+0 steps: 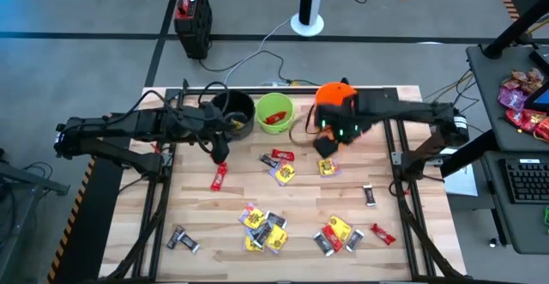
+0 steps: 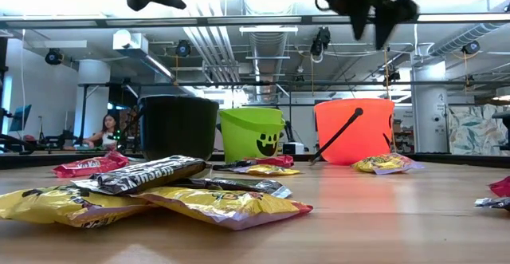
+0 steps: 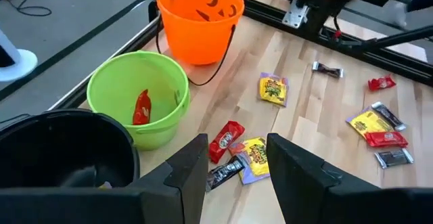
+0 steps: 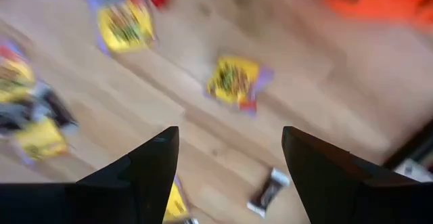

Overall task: Sort candy by brand, put in halloween buckets
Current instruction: Put the yellow candy into the black bucket

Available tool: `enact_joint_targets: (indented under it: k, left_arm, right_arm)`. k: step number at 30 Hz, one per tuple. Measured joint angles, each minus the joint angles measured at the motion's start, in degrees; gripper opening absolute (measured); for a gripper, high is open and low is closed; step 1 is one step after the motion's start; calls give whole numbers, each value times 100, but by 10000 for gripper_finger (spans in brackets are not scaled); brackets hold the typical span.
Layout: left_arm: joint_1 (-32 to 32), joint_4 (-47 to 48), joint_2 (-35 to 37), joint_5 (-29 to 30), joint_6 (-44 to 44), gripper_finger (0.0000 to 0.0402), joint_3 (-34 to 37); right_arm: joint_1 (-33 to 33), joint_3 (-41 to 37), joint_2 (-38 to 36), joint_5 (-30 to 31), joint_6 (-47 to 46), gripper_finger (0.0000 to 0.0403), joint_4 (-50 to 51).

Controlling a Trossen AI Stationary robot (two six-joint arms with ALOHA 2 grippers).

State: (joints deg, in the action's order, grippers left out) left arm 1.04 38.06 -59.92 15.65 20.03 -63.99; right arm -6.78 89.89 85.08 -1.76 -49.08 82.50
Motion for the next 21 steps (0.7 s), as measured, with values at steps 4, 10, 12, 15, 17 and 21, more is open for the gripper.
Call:
enact_joint_targets:
  k: [4, 10, 12, 15, 17, 21]
  left_arm:
    - [0, -3, 0, -327, -88, 129, 0]
    - [-2, -150, 0, -775, -380, 123, 7]
    - [0, -166, 2, -773, -417, 121, 7]
    - [0, -167, 11, -772, -452, 120, 18]
    - [0, -164, 22, -772, -449, 120, 41]
    - [0, -157, 63, -694, -173, 120, 37]
  right_arm:
    - [328, -882, -154, -22, -519, 256, -245]
    - [402, -2240, -396, -11, -784, 259, -1604]
    - [373, -2646, -408, 29, -769, 260, -2042]
    - [370, -3212, -377, -20, -761, 260, -2683]
    - [381, -3423, -366, -175, -830, 261, -2948]
    - [417, -3212, -660, -677, -904, 260, -2984]
